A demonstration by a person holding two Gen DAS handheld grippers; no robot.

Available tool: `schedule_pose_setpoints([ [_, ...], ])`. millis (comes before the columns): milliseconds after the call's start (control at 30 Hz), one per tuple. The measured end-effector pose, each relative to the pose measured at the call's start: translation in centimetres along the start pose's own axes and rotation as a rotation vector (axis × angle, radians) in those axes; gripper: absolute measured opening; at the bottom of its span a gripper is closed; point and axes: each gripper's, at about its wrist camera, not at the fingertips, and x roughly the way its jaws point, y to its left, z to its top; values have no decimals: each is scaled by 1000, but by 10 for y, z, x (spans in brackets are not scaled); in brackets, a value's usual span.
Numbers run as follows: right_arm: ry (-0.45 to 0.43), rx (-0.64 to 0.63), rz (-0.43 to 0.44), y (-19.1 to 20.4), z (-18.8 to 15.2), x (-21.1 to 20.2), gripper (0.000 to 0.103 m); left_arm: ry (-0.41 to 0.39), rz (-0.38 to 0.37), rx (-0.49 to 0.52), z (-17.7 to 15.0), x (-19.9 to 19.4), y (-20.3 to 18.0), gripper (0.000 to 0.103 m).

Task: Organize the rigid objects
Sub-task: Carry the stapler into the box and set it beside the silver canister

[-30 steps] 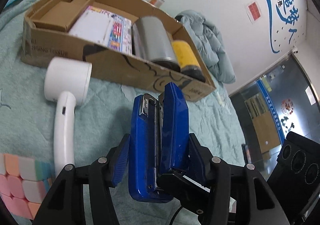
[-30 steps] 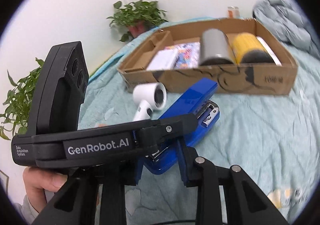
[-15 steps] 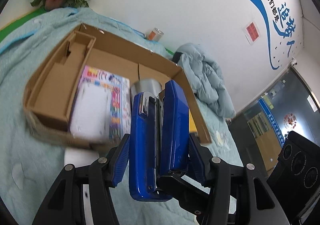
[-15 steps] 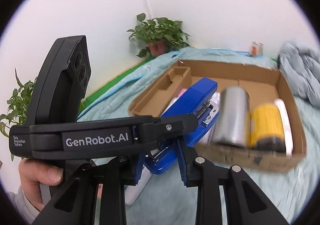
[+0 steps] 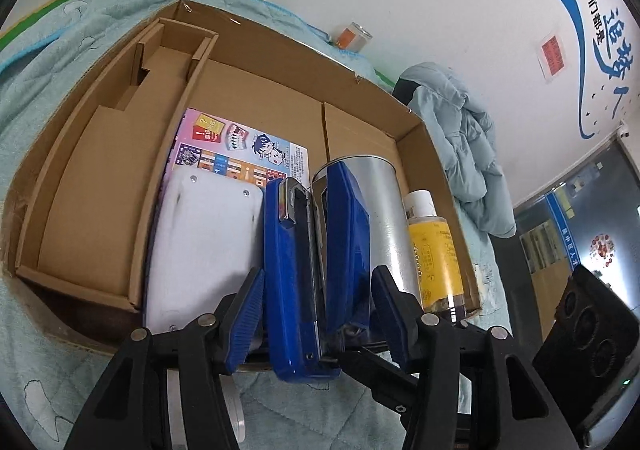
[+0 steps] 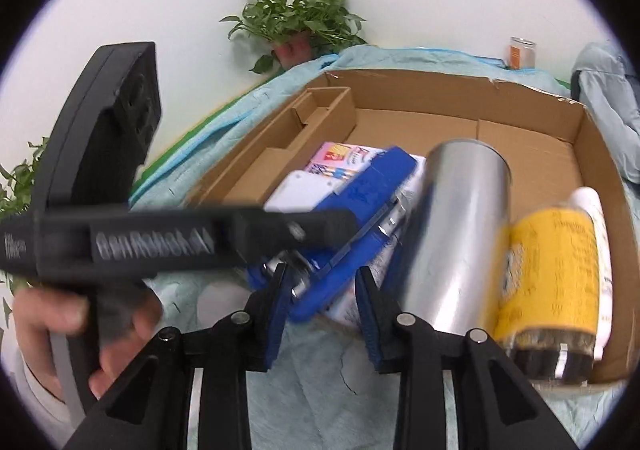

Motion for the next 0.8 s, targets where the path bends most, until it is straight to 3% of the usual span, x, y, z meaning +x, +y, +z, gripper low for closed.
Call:
schedule_pose_setpoints([
  [133,8,10,-8,2,-7,-1,33,-24,-19,33,-1,-6,0,50],
  [200,9,8,-34,4,-8,2,33,-14,-40,50,-4,-6,-7,41],
  [367,-2,8,-74,4,-4,5,31,-10,10,83,-4,2,-17,41],
  [467,-8,17,-105,3,-2,5,28,28,-21,55,0,13,-17,41],
  [567,-26,23,-67,5,-8,-1,28,79,-35,44,-4,25,-18,41],
  [700,-10,6,-94,9,-14,3,28,71,-44,44,-9,24,-17,41],
  [800,-24,20,-93,8,-16,-1,28,2,-17,108,-15,2,-22,42],
])
